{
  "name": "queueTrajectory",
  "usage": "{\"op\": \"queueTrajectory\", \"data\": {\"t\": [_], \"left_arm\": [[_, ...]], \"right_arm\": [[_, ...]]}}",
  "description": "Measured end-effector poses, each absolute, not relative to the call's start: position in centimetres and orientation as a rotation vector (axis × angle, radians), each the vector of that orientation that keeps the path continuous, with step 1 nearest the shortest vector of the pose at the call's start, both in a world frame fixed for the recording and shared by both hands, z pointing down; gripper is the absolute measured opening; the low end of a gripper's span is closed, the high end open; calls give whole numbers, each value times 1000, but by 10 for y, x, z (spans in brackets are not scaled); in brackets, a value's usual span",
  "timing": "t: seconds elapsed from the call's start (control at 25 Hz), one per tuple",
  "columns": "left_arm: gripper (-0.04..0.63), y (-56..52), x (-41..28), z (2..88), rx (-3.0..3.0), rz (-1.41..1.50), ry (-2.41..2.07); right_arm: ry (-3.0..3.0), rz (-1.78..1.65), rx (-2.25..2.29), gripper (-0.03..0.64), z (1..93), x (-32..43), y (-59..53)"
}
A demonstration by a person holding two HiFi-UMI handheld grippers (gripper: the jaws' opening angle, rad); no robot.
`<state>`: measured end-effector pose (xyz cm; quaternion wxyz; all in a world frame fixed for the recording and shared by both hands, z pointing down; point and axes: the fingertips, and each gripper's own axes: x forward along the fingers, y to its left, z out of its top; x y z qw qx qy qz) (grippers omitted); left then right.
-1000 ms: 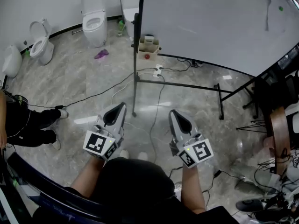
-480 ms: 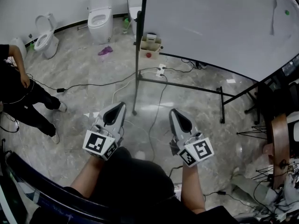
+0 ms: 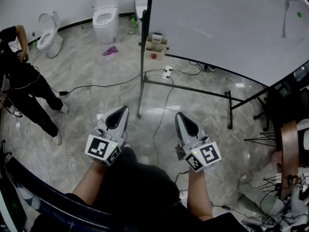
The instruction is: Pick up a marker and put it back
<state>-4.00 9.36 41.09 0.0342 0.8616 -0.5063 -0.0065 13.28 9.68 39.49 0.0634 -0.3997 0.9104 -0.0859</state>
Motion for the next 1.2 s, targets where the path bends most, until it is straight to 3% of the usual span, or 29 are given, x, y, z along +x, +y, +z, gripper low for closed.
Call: {"op": "queueTrajectory", "data": {"t": [1.2], "left_arm": [[5, -81, -88, 397, 2694, -8, -1397]], "right_arm": [[2709, -239, -1357, 9, 379, 73, -58]]}}
